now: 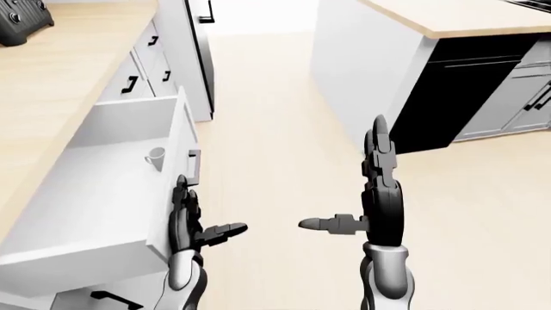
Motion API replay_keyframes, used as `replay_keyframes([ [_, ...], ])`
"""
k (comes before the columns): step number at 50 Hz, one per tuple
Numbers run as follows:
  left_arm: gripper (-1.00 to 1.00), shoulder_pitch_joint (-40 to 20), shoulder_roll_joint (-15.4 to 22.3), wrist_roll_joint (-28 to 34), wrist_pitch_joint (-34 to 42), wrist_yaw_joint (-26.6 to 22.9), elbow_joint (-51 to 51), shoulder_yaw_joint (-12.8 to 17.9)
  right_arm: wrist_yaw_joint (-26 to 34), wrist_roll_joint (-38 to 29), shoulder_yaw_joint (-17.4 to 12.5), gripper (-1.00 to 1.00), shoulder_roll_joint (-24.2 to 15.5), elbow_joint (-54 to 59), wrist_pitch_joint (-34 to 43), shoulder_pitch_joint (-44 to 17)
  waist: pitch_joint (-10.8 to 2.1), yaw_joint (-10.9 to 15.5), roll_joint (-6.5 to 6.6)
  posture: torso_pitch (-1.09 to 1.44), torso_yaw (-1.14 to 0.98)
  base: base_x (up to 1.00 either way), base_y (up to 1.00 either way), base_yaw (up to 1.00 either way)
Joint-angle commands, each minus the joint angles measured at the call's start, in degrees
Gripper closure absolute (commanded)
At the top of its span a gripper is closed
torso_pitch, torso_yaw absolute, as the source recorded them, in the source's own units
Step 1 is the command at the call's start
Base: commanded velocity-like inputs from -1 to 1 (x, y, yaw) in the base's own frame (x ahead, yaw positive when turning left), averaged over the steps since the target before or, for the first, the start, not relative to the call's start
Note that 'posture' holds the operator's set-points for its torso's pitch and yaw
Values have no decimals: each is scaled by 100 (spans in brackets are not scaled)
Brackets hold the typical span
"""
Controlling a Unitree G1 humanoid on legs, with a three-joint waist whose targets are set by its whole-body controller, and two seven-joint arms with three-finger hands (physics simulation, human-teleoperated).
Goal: Close the right drawer.
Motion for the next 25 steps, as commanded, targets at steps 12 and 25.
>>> replay_keyframes([
  [12,-100,-199,23,-132,-89,382,-201,229,-12,29,-5,-100,-32,-221,-141,-97,-80,9,-18,0,0,0,0,0],
  [25,-100,-271,100,-188,-236,647,-247,403,-35,1,7,-100,-29,-210,-145,-100,-81,-28,-18,0,0,0,0,0],
])
